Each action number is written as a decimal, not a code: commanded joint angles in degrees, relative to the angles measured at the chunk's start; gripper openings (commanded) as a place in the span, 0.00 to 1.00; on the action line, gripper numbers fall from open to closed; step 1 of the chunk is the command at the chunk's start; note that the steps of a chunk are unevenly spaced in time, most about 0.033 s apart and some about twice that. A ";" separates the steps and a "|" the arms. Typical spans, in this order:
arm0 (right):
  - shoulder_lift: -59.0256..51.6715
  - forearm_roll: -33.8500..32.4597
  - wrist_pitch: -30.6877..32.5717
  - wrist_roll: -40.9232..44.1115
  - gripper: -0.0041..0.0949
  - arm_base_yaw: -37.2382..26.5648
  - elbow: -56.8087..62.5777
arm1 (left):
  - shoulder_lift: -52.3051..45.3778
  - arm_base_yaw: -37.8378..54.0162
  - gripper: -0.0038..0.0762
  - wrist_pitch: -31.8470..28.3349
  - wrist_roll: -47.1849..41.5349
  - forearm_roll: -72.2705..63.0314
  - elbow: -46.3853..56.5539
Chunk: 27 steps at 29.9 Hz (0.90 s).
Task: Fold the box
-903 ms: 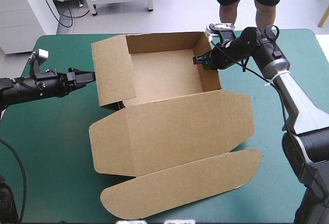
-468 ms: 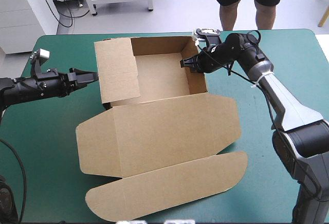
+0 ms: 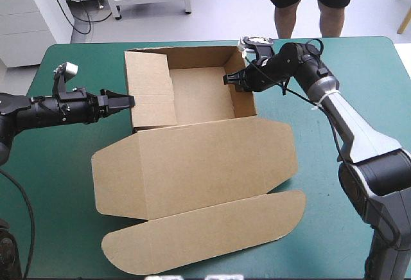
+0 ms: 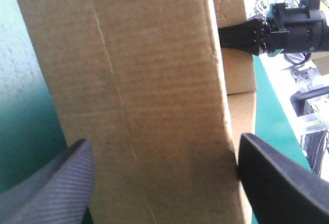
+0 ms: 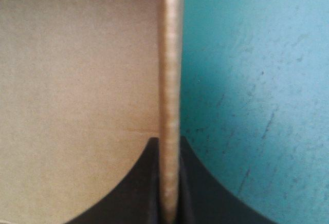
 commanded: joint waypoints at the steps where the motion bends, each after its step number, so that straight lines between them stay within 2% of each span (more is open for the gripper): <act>1: -3.38 2.96 -2.47 0.49 0.03 0.64 -1.63 | -1.74 -0.34 0.73 3.66 0.50 -3.09 -1.72; 5: -3.38 -0.29 -2.64 1.00 0.03 3.60 -1.63 | -1.74 -1.72 0.73 3.66 -0.15 -1.44 -1.72; 11: -3.38 -4.69 -4.40 3.11 0.03 8.47 -1.63 | -1.74 -4.30 0.73 1.78 -5.71 9.49 -1.72; 18: -3.38 -10.12 -4.79 6.32 0.03 12.45 -1.63 | -1.74 -7.93 0.72 -4.61 -15.41 20.61 -1.72; 21: -3.38 -10.34 -4.98 7.96 0.03 13.12 -1.63 | -1.74 -10.30 0.65 -8.11 -21.19 25.62 -1.72; 27: -3.38 -10.21 -4.84 9.10 0.03 13.12 -1.63 | -1.74 -15.66 0.45 -14.49 -33.05 33.08 -1.72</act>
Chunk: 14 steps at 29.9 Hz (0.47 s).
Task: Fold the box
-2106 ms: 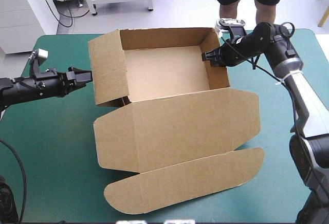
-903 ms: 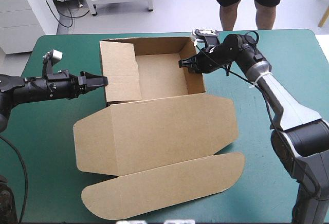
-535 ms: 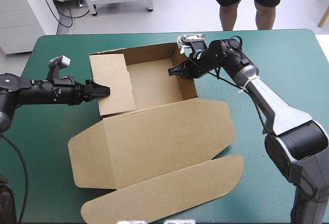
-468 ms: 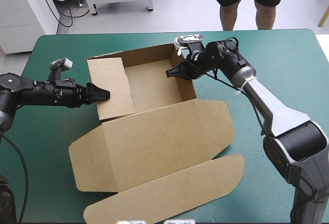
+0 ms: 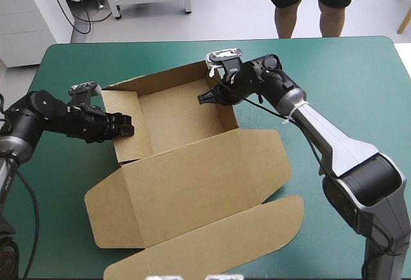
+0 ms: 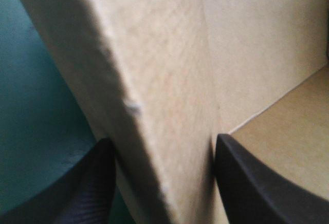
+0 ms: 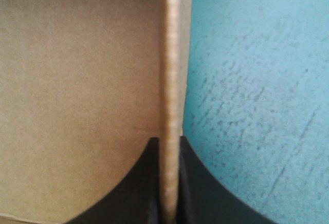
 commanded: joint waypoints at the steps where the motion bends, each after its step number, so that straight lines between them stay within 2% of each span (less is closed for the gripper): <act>1: -3.43 5.52 -2.84 1.14 0.03 0.95 -1.63 | -1.74 -3.59 0.40 -5.35 -7.79 0.72 -1.66; 3: -3.43 5.52 -2.60 1.74 0.03 0.95 -1.63 | -1.74 -4.53 0.32 -6.72 -11.70 3.31 -1.66; 7: -3.43 5.52 -1.94 2.01 0.03 0.95 -1.63 | -1.74 -6.04 0.06 -8.50 -16.32 5.19 -1.66; 14: -3.43 4.38 -0.24 2.32 0.03 0.95 -1.63 | -1.64 -8.08 0.04 -8.75 -20.08 8.83 -3.37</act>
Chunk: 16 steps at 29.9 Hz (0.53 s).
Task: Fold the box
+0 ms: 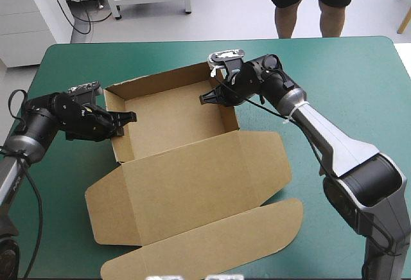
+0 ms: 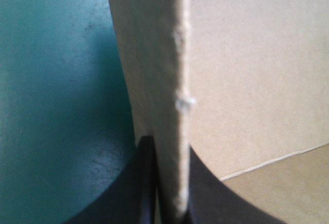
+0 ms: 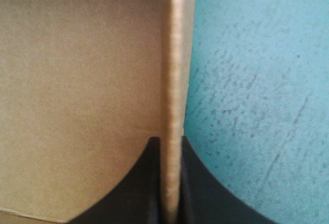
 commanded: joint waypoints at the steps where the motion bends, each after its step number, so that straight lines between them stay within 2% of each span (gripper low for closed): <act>1: -3.53 4.88 -1.60 0.28 0.03 0.95 -1.63 | -1.72 -2.07 0.04 -2.18 -1.69 -3.34 -4.21; 5: -3.53 4.63 -0.56 0.48 0.03 0.95 -1.63 | -0.44 -4.22 0.04 1.85 -5.32 4.45 -9.06; 9: -3.61 4.05 0.52 1.60 0.03 0.95 -1.63 | 2.39 -5.61 0.04 5.13 -5.43 5.36 -13.03; 12: -3.99 0.29 3.07 2.90 0.03 0.95 -1.63 | 4.89 -6.84 0.04 6.59 -5.43 5.46 -16.21; 16: -5.36 -7.99 8.23 6.14 0.03 0.58 -1.63 | 8.59 -9.31 0.04 8.28 -5.43 5.46 -21.36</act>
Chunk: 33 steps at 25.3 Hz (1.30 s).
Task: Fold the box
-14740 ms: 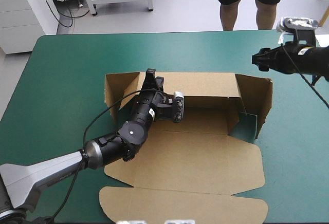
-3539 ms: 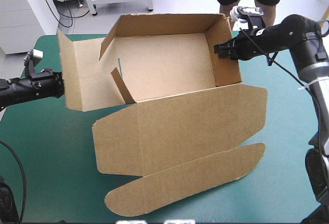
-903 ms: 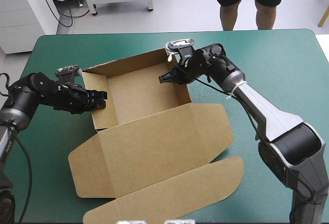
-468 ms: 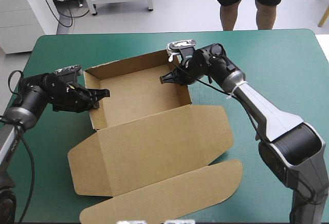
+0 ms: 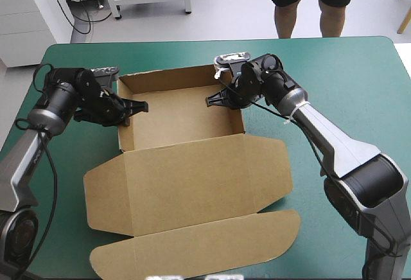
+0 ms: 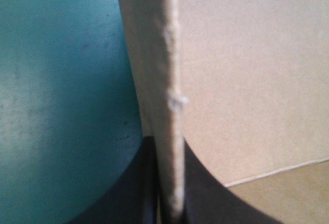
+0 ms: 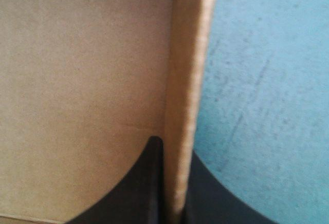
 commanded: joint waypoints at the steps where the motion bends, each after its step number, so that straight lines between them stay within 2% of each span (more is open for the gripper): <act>1: -5.20 -3.01 3.80 0.24 0.03 0.25 -1.63 | 0.73 -3.09 0.04 -2.55 0.67 -4.83 -6.90; 4: -6.09 -3.25 8.00 0.14 0.03 -1.83 -1.63 | 4.28 -5.11 0.04 -0.02 0.67 -4.71 -11.60; 8: -7.68 0.00 8.22 -0.05 0.03 -5.42 -0.45 | 8.66 -7.90 0.04 4.03 0.54 -2.48 -16.71; 13: -8.41 1.62 8.22 -0.62 0.03 -8.18 4.71 | 12.66 -10.30 0.04 5.04 -0.47 -2.35 -19.00; 20: -8.00 2.46 3.07 -1.12 0.03 -8.27 12.11 | 17.02 -11.26 0.04 6.55 -0.47 -3.18 -19.00; 27: -3.82 3.48 2.54 -1.12 0.03 -8.27 12.16 | 18.86 -11.26 0.04 6.78 -0.02 -2.70 -19.00; 33: -3.53 1.77 2.11 -1.26 0.03 -8.17 11.75 | 19.51 -11.26 0.04 6.58 1.53 -3.17 -19.02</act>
